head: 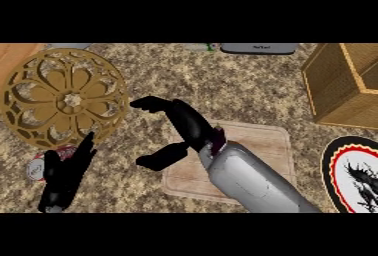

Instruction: Pick the eggplant from the cutting board and place it in the basket

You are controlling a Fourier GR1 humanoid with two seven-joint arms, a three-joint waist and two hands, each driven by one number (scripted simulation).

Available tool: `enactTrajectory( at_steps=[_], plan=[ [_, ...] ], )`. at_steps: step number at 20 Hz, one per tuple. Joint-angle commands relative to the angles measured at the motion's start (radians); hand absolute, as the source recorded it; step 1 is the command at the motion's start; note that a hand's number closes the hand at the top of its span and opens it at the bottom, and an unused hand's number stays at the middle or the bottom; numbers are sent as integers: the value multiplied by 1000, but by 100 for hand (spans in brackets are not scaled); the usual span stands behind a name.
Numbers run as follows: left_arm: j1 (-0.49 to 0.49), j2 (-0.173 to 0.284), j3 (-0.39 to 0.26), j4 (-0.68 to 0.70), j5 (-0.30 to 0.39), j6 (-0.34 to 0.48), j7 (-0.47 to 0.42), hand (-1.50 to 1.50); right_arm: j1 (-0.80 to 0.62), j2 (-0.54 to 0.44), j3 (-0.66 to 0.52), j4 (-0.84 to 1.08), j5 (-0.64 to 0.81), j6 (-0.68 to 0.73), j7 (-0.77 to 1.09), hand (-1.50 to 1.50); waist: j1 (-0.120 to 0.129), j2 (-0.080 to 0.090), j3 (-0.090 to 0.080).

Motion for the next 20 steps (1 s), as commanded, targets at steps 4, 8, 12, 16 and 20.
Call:
enactTrajectory(
  at_steps=[4,8,12,16,20],
  plan=[
    [44,-2,11,46,14,10,54,0,-316,-171,59,50,232,84,338,-150,-43,-11,-11],
    [41,25,37,38,36,-17,65,0,-481,-267,27,25,169,346,459,-150,-47,-4,-9],
    [42,-24,-5,23,1,24,73,0,-614,-306,-36,26,45,588,568,-150,-50,-1,-8],
    [45,2,21,24,21,-3,89,0,-646,-349,-71,62,-99,817,646,-150,-53,-1,-8],
    [37,-6,27,37,9,0,64,0,-704,-387,-96,143,-192,1002,690,-150,-45,4,-8]
  ],
)
